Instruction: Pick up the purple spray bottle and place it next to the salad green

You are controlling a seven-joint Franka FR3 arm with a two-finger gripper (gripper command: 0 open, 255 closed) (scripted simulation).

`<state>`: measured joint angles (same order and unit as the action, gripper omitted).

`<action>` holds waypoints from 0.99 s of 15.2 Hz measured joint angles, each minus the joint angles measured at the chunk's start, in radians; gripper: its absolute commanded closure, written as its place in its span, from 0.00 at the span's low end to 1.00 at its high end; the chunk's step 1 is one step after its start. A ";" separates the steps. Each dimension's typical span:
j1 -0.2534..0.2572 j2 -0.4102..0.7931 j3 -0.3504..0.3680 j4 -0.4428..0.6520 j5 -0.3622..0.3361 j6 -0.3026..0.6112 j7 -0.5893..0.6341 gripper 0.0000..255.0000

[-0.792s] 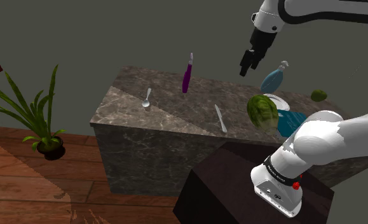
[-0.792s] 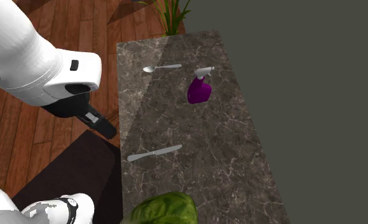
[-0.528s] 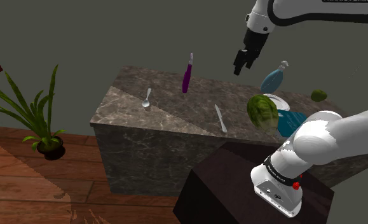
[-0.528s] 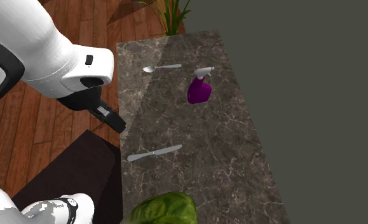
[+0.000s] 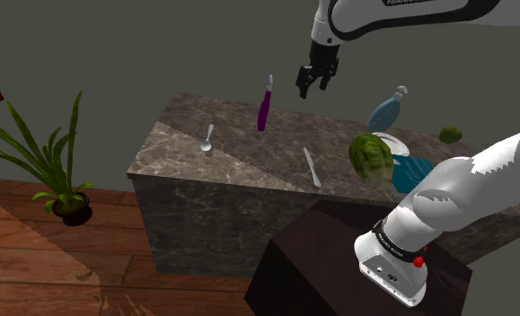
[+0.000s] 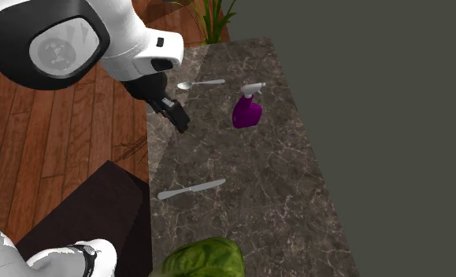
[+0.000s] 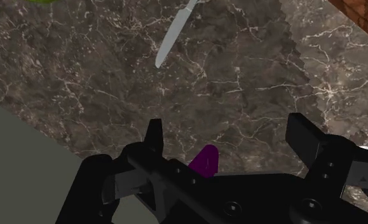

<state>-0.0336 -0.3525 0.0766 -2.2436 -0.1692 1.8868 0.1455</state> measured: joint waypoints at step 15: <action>-0.014 0.614 0.018 0.595 -0.185 0.011 0.254 0.00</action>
<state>-0.0474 0.2614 0.0947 -1.6490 -0.3541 1.8983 0.3992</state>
